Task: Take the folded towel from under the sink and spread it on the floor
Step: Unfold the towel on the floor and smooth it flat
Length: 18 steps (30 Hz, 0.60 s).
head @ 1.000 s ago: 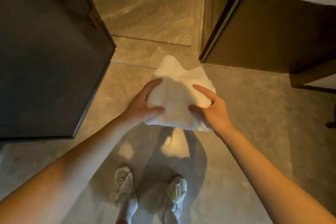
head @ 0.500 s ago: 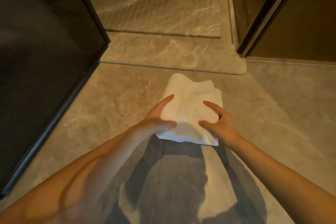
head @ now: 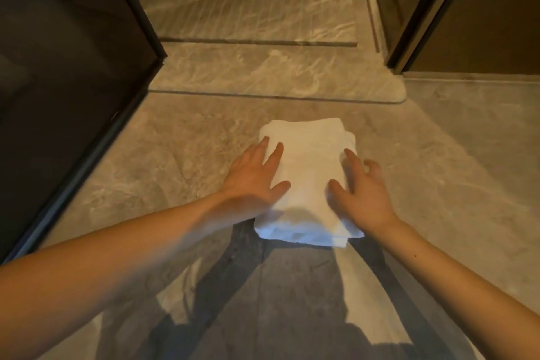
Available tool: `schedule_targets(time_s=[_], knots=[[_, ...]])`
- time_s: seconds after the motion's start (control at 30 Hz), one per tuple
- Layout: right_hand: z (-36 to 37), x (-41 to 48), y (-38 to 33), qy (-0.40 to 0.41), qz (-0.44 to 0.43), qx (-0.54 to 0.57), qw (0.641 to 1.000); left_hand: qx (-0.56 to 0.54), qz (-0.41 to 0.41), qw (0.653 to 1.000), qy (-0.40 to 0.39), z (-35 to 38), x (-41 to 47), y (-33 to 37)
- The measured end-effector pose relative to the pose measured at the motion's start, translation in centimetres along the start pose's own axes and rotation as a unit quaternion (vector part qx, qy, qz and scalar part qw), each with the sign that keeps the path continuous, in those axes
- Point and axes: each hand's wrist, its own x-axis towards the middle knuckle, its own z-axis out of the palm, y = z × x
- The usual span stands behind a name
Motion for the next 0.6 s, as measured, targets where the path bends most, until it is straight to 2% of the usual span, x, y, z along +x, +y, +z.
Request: schedule_targets(time_s=[0.07, 0.17, 0.37, 0.6], knots=[[-0.2, -0.1, -1.9, 0.068, -0.094, -0.089, 0.989, 0.046, 0.070, 0.994, 0.063, 0.1, -0.2, 0.4], [0.8, 0.8, -4.7, 0.070, -0.188, -0.110, 0.974, 0.091, 0.125, 0.981, 0.119, 1.2, 0.6, 1.3], [5.3, 1.5, -2.6, -0.006, -0.171, -0.182, 0.968, 0.059, 0.119, 0.988, 0.081, 5.8, 1.2, 0.3], [5.9, 1.5, -2.1, -0.012, -0.166, -0.198, 0.966, 0.034, 0.127, 0.987, 0.097, 6.4, 1.0, 0.0]])
